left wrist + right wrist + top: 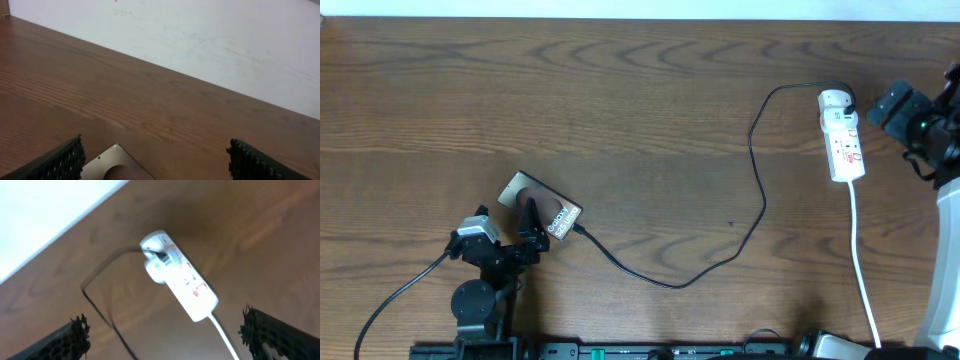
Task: Plug charger to phone and switch on socket
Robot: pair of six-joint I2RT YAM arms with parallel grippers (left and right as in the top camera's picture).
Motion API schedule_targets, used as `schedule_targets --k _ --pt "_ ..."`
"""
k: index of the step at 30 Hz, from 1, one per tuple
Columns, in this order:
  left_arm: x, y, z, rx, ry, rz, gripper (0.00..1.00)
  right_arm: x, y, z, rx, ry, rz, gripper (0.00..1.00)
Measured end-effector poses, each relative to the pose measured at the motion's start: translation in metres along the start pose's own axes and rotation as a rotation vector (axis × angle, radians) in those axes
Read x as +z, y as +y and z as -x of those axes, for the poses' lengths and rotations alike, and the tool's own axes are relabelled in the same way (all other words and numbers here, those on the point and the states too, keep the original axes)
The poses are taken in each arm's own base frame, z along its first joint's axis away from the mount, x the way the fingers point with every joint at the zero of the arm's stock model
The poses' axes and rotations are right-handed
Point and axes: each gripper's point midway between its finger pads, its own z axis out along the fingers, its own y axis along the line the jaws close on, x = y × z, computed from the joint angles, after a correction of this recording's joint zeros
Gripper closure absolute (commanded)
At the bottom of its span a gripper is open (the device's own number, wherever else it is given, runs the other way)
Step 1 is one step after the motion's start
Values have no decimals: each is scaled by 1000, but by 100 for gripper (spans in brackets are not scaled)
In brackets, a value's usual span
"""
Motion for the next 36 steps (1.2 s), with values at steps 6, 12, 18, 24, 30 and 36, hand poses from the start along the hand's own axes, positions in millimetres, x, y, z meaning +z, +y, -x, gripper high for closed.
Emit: schedule_targets --k 6,12,18,24,30,36 --pt "0 0 0 0 0 0 11 -22 52 -1 -115 -264 196 1" --pt "0 0 0 0 1 0 11 -78 84 -37 -237 -621 442 1" --pt "0 0 1 0 0 0 11 -72 58 -99 -254 -748 510 1" --pt "0 0 1 0 1 0 11 -27 25 -166 -259 -679 484 1" --pt "0 0 1 -1 1 0 11 -4 8 -197 -265 -542 424 1" --pt "0 0 1 0 1 0 11 6 -7 -218 -269 -456 365 1"
